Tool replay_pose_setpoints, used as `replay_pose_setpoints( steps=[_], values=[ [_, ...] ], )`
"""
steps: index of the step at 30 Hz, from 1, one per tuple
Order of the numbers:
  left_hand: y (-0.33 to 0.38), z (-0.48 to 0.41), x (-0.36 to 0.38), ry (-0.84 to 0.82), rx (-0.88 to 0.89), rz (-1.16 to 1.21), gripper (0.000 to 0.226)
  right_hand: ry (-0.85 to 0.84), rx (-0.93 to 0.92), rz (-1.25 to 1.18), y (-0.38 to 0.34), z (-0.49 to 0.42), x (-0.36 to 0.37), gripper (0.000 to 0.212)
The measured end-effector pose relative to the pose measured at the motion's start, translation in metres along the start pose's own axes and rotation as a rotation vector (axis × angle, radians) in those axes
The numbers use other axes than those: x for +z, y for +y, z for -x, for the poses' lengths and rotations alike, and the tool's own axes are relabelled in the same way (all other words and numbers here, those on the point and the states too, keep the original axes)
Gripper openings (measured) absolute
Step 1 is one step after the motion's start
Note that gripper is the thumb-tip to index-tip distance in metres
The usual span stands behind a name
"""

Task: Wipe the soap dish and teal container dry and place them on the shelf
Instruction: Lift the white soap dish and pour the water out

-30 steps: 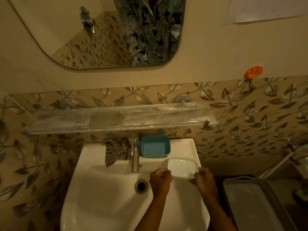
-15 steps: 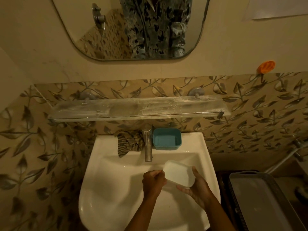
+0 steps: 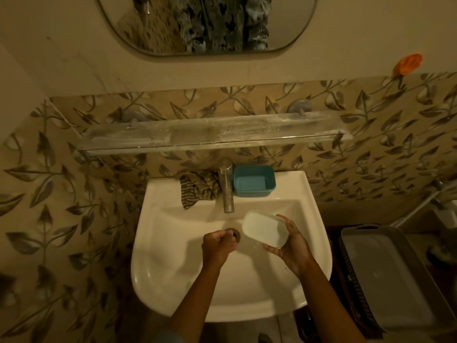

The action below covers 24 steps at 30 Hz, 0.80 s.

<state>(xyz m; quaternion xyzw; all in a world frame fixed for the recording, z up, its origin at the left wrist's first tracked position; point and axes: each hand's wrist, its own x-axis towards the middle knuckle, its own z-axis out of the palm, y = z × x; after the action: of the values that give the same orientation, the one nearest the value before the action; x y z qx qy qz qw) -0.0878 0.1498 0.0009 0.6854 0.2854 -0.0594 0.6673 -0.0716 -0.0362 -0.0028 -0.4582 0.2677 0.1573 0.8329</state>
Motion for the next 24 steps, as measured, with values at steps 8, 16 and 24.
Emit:
replay_pose_setpoints(
  steps=[8, 16, 24],
  values=[
    [-0.012, -0.006, -0.033, 0.080, -0.060, 0.018, 0.009, 0.028, -0.109, 0.036, -0.004, 0.005, 0.007, 0.027],
    [-0.024, -0.005, -0.051, 0.083, -0.071, -0.008, 0.019, 0.072, -0.195, 0.153, -0.006, 0.011, 0.014, 0.037],
    [-0.028, -0.003, -0.052, 0.073, -0.081, 0.012, 0.021, 0.114, -0.282, 0.257, -0.013, 0.022, 0.020, 0.024]
  ],
)
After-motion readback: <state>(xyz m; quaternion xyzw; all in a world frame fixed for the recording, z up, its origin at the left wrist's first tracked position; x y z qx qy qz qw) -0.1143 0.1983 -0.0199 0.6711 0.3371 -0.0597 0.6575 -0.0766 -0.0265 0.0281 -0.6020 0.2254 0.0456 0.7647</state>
